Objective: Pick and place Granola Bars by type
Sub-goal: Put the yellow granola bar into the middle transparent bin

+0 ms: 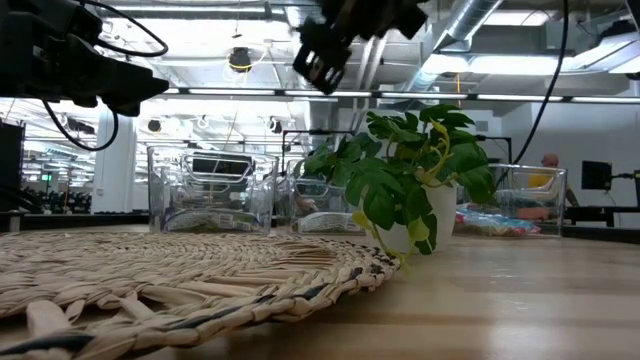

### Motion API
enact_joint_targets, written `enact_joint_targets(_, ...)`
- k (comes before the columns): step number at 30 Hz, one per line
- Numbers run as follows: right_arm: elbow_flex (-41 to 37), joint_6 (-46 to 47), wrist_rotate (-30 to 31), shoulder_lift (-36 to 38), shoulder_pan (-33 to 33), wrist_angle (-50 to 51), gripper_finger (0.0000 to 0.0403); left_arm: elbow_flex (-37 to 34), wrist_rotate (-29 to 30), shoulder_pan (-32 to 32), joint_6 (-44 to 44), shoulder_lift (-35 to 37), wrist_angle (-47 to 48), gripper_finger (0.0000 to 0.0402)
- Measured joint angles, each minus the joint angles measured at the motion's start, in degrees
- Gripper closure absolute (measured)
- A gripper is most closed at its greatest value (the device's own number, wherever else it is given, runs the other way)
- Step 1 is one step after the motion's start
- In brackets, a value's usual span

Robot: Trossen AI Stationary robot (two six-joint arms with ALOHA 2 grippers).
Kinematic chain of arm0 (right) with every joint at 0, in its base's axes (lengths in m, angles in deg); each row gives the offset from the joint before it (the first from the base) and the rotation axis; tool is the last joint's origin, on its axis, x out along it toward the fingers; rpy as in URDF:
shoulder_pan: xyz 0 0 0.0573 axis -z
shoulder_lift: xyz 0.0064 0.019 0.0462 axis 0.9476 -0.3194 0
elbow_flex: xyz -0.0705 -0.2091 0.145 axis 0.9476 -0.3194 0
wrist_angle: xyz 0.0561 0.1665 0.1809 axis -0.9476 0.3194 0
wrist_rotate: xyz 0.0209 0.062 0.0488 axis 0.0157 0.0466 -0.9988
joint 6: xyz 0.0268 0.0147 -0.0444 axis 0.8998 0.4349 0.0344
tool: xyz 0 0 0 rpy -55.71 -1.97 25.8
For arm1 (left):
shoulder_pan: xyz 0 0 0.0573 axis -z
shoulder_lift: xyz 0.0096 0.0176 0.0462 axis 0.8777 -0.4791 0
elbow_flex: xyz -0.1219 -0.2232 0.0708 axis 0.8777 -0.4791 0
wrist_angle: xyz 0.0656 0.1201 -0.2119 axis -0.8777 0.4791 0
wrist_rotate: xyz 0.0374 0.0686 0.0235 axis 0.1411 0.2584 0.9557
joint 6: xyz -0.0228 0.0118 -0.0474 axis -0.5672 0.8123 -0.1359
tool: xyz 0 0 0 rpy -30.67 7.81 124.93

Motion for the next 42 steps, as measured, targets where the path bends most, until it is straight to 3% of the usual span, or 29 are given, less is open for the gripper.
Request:
enact_joint_targets(3, 0.00, 3.66, -2.88, 0.00, -3.85, 3.70, 0.0207, 0.01, 0.00, -0.01, -0.01, 0.00, 0.00, 0.0219)
enact_joint_targets(8, 0.00, 9.35, -1.61, 0.00, -10.63, 13.83, 0.0214, 0.00, 0.00, -0.01, -0.02, 0.00, 0.00, 0.0219)
enact_joint_targets(22, 0.00, 32.62, 27.45, 0.00, -24.23, 46.71, 0.0203, 0.02, 0.00, 0.00, -0.02, 0.02, 0.00, 0.0219)
enact_joint_targets(29, -0.08, 30.02, 35.58, 0.01, -31.16, 60.06, 0.0200, 0.00, 0.00, -0.01, 0.00, 0.00, 0.00, 0.0219)
enact_joint_targets(35, -6.19, 27.61, 36.59, 2.02, -36.09, 61.34, 0.0208, 0.01, 0.00, -0.01, -0.01, 0.01, 0.00, 0.0219)
enact_joint_targets(42, -20.52, 29.64, 36.39, 8.50, -40.14, 48.44, 0.0219, 0.02, 0.00, 0.01, 0.00, 0.02, 0.00, 0.0219)
